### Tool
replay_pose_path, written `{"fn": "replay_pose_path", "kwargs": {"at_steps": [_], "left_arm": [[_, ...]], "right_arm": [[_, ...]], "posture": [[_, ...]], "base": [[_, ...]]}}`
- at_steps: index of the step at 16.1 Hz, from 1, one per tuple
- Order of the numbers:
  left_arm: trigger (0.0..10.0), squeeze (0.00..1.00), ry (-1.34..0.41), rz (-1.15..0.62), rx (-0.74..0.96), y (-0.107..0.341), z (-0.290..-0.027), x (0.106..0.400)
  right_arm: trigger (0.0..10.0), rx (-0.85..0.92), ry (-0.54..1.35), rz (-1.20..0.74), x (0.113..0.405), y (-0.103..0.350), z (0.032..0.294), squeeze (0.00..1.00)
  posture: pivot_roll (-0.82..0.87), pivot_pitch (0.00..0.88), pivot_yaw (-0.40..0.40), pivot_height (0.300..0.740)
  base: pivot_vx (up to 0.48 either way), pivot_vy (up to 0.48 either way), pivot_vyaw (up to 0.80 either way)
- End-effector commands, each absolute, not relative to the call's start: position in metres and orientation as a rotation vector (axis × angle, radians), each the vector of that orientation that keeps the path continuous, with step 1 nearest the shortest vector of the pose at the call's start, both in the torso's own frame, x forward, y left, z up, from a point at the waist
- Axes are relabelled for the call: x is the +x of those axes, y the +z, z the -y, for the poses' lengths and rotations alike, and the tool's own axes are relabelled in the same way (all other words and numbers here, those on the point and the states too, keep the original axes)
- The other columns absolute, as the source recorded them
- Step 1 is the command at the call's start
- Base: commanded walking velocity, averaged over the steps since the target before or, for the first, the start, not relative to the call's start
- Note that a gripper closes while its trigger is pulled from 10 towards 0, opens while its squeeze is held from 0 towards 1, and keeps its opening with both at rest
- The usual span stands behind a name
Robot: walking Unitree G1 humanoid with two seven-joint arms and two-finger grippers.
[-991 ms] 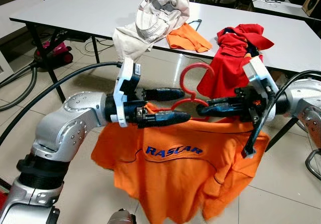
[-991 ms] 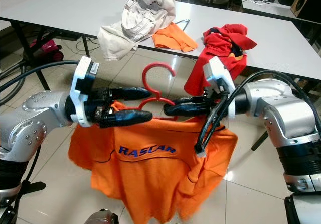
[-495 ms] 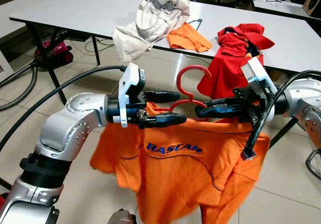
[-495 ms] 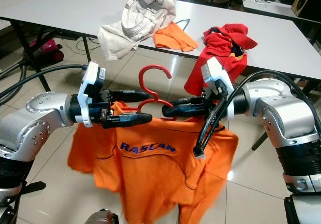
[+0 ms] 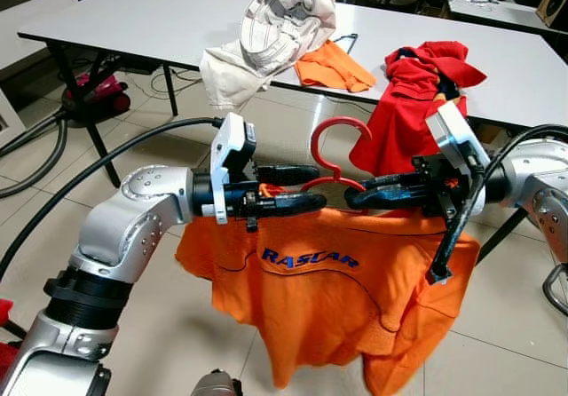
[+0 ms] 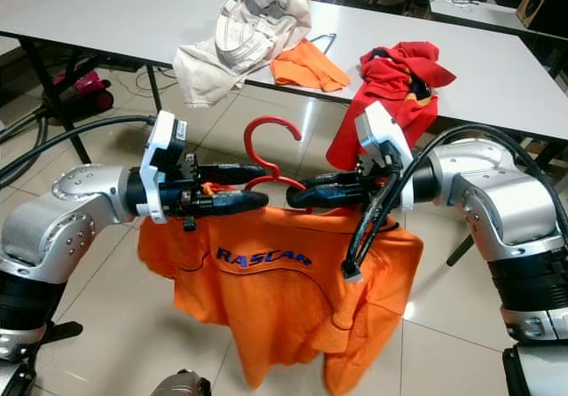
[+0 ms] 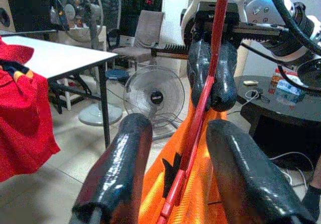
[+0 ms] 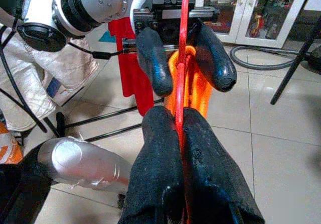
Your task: Hang hanger
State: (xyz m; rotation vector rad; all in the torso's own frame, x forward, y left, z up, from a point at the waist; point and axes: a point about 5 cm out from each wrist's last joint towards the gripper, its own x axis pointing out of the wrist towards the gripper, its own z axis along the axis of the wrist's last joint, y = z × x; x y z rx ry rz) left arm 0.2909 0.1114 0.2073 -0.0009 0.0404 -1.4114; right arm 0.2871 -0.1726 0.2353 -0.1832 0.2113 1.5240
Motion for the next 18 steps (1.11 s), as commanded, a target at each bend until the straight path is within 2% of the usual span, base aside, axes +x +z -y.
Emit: {"fn": "replay_pose_path", "kwargs": {"at_steps": [1, 10, 18], "left_arm": [[0.0, 0.0, -1.413, -0.037, 0.021, 0.2065, -0.1096, 0.2925], [0.0, 0.0, -1.412, -0.011, 0.026, 0.2046, -0.106, 0.2932], [0.0, 0.0, -1.417, 0.039, -0.037, 0.2097, -0.1057, 0.2922]], "right_arm": [[10.0, -0.218, 1.566, -0.138, 0.2831, 0.2495, 0.1676, 0.0], [10.0, -0.208, 1.578, -0.11, 0.2875, 0.2534, 0.1613, 0.0], [10.0, -0.208, 1.564, -0.089, 0.291, 0.2554, 0.1606, 0.0]], "posture": [[0.0, 0.009, -0.018, 0.74], [0.01, 0.009, -0.021, 0.74], [0.01, 0.01, -0.023, 0.74]], "base": [[0.0, 0.0, 0.0], [0.0, 0.0, 0.0], [0.0, 0.0, 0.0]]}}
